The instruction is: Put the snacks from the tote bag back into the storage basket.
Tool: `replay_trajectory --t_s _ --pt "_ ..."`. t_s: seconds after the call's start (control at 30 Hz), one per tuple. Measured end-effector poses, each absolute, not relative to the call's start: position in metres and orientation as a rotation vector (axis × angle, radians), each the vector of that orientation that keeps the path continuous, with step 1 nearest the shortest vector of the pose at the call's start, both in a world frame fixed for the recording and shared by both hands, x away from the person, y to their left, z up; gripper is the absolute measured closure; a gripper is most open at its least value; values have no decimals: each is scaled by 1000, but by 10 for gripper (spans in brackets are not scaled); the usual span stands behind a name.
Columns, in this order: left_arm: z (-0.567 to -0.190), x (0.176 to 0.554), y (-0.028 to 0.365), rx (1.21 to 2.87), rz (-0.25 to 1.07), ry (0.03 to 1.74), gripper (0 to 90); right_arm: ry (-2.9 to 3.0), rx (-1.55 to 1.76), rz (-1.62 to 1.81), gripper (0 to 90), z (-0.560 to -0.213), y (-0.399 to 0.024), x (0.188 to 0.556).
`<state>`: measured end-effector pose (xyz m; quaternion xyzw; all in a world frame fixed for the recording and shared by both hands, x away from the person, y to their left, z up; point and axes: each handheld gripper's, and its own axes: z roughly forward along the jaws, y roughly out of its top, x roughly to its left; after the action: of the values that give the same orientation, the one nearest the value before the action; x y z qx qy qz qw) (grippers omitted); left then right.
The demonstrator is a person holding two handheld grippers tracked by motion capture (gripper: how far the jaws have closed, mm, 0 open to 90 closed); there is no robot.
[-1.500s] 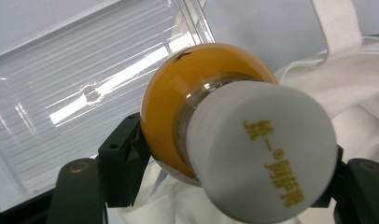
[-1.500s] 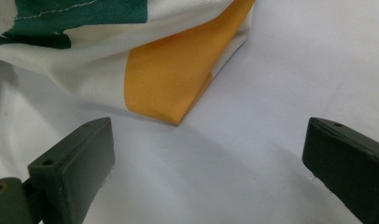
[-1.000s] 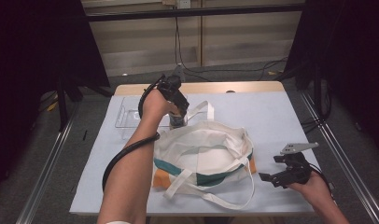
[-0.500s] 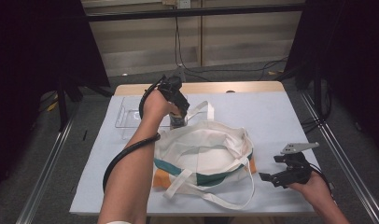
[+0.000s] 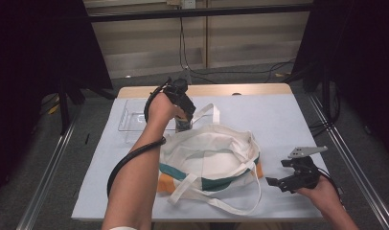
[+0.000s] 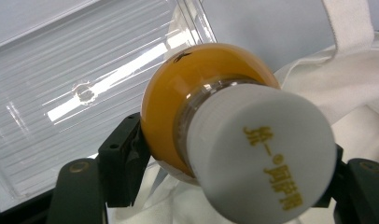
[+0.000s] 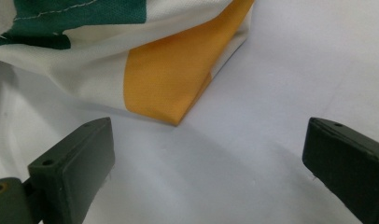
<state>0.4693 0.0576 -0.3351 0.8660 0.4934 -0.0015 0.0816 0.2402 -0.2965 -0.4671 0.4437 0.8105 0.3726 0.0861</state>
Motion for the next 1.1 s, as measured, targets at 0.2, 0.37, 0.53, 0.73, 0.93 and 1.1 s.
replay_trajectory --t_s 0.2,0.37,0.53,0.73,0.93,1.1 --pt "-337 470 57 2584 -8 1480 308 2418 1312 1112 22 -468 -296 240" --pt "-338 470 58 2592 -7 1478 308 2416 1324 1108 22 -467 -296 240" --pt "-340 469 58 2586 -19 1497 308 2419 1317 1111 22 -467 -296 240" --pt "-343 470 57 2595 -10 1502 307 2420 1328 1112 22 -467 -297 240" --pt "-343 470 58 2604 -22 1490 307 2422 1326 1111 22 -467 -296 240" --pt "-344 470 58 2583 -22 1498 307 2424 1316 1110 22 -467 -296 240"
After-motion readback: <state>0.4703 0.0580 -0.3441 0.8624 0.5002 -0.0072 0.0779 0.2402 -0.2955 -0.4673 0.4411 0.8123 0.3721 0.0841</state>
